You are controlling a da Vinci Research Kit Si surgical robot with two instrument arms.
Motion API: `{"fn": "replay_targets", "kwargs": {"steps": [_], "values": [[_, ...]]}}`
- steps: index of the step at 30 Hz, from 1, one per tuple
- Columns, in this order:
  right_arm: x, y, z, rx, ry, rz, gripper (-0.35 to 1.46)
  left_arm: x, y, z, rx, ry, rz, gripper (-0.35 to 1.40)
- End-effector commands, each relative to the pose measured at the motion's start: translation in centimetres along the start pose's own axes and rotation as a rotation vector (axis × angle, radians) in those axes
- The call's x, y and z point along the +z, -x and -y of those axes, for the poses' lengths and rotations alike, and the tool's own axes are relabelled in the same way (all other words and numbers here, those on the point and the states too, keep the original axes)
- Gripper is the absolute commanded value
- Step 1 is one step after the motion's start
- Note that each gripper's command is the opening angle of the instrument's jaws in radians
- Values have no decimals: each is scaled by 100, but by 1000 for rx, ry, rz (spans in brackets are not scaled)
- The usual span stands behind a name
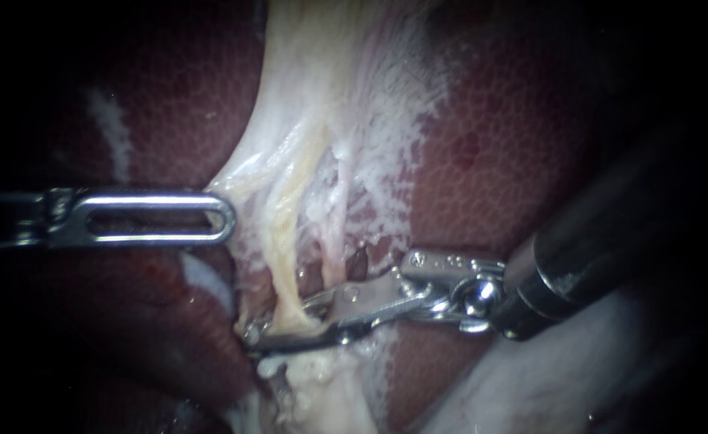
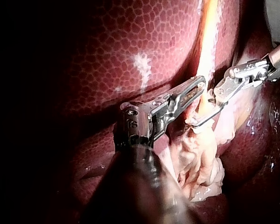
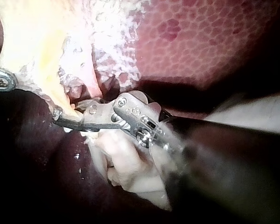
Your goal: Going back second clip left tube
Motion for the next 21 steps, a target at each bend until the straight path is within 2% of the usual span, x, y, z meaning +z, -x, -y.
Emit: {"fn": "replay_targets", "kwargs": {"steps": [1,10,14,16,19,21], "values": [[0,0,0,0,0,0,-35,0,0,0,0,0,0,-35],[1,-1,2,0,-1,0,-33,1,-1,0,0,1,1,-35],[5,-4,2,-22,1,-1,21,1,-2,0,1,1,1,-35],[8,-6,1,-110,1,0,40,1,-2,0,1,1,1,-35],[14,-9,-2,-221,4,4,51,2,-2,0,1,1,1,-35],[16,-10,-2,-257,6,1,56,2,-3,0,1,1,1,-35]]}}
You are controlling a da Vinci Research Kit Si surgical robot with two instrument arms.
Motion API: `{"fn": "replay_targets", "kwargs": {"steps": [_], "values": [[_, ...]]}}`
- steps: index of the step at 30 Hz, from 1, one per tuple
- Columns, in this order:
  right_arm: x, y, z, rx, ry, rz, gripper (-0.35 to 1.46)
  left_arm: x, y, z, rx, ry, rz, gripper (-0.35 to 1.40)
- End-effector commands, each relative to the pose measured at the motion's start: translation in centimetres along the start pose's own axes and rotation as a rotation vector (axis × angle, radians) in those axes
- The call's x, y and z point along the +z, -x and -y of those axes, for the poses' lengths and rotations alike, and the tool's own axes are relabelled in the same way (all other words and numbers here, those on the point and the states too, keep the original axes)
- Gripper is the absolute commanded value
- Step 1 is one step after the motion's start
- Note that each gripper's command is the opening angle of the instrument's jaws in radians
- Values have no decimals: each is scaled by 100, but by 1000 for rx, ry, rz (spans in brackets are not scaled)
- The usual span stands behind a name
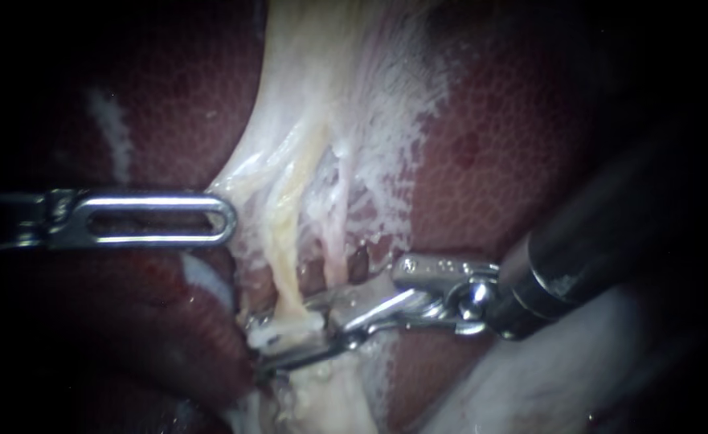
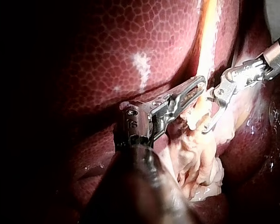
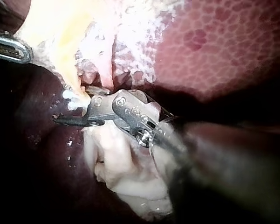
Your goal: Going back second clip left tube
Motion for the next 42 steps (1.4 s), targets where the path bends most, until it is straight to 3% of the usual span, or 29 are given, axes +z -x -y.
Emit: {"fn": "replay_targets", "kwargs": {"steps": [1,3,11,24,35,42], "values": [[1,0,0,-18,13,-6,57,0,0,0,1,1,0,-35],[0,0,0,-53,41,-8,60,0,0,0,1,1,0,-35],[-7,-6,1,-155,44,-7,60,0,-1,1,1,1,0,-35],[-27,-1,11,-180,41,-6,60,0,-2,0,2,1,0,-35],[-101,8,27,-170,81,-10,60,1,-6,-4,5,1,1,-35],[-157,-9,34,-175,122,-16,60,1,-7,-4,5,2,1,-35]]}}
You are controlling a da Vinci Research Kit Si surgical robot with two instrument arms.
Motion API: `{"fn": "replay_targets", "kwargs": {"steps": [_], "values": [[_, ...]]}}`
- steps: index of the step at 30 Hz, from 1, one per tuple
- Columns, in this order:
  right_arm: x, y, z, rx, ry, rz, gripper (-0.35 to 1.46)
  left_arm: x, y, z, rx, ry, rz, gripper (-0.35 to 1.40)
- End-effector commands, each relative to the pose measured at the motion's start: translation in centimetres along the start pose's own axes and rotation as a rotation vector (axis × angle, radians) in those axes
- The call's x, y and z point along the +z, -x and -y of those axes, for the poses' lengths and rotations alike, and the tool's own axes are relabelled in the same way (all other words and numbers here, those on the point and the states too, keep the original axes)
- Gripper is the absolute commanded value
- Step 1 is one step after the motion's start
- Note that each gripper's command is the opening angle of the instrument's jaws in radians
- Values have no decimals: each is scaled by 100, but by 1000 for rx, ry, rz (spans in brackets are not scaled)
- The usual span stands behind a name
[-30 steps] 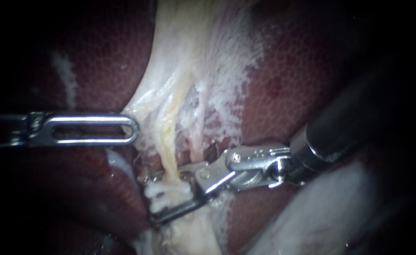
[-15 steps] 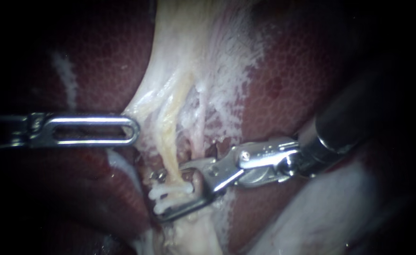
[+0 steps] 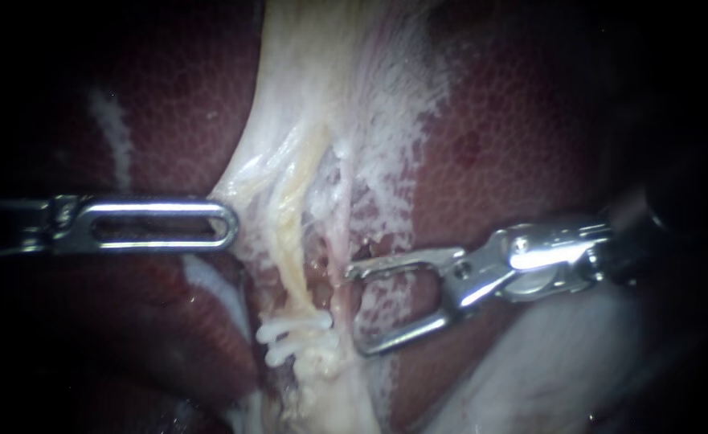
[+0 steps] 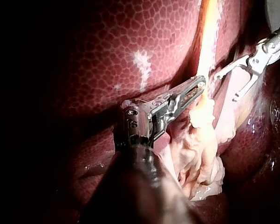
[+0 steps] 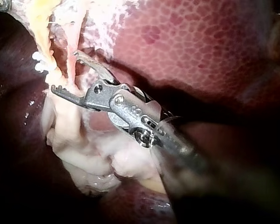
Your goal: Going back second clip left tube
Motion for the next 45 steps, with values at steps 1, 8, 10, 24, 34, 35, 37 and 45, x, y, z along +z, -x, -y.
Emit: {"fn": "replay_targets", "kwargs": {"steps": [1,8,10,24,34,35,37,45], "values": [[-7,-3,0,0,4,-3,60,0,-1,0,0,1,0,-35],[-50,-25,0,-25,38,-14,60,2,-2,-1,1,1,1,-35],[-58,-29,0,-29,44,-12,60,3,-3,-1,2,2,1,-35],[-65,-33,2,-38,45,-15,60,9,-8,-8,5,4,3,-35],[-65,-33,4,-39,45,-15,60,35,-20,-15,8,-3,0,-35],[-65,-33,4,-39,45,-15,60,39,-23,-16,9,0,-2,-35],[-65,-33,5,-39,45,-15,60,44,-26,-18,5,-1,-6,-35],[-64,-34,7,-39,45,-15,60,61,-31,-21,3,-6,-19,-35]]}}
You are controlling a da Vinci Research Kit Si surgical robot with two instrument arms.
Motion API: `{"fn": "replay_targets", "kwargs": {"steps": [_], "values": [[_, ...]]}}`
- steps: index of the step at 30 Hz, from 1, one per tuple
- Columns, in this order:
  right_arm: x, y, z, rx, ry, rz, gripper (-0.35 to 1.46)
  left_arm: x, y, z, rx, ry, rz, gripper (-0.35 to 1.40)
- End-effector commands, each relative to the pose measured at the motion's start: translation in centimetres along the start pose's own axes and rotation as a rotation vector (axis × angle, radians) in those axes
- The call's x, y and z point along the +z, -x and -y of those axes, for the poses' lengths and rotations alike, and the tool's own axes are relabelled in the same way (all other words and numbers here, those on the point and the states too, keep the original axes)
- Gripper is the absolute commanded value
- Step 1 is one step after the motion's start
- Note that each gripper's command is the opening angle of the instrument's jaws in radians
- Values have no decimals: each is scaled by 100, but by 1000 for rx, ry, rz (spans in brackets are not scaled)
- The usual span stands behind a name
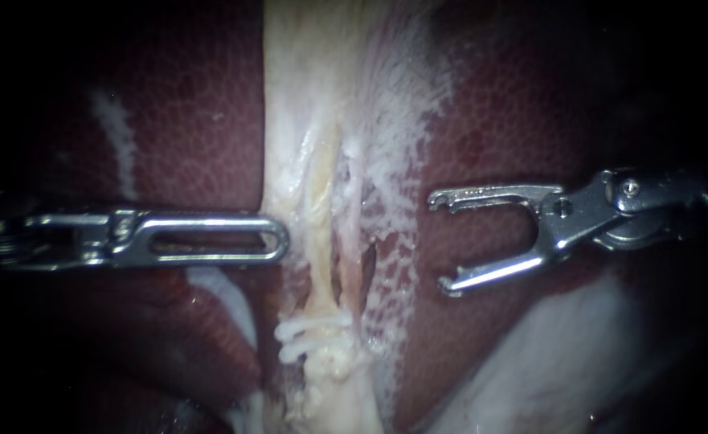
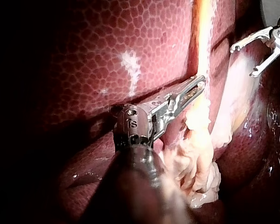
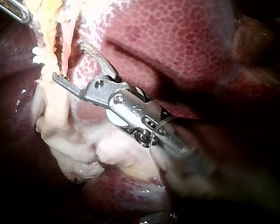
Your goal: Going back second clip left tube
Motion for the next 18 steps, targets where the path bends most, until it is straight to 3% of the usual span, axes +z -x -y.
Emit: {"fn": "replay_targets", "kwargs": {"steps": [1,18], "values": [[0,0,0,0,0,0,60,2,-1,0,0,-2,-1,-35],[0,-1,2,0,0,0,60,3,-4,-2,-3,-1,-9,-35]]}}
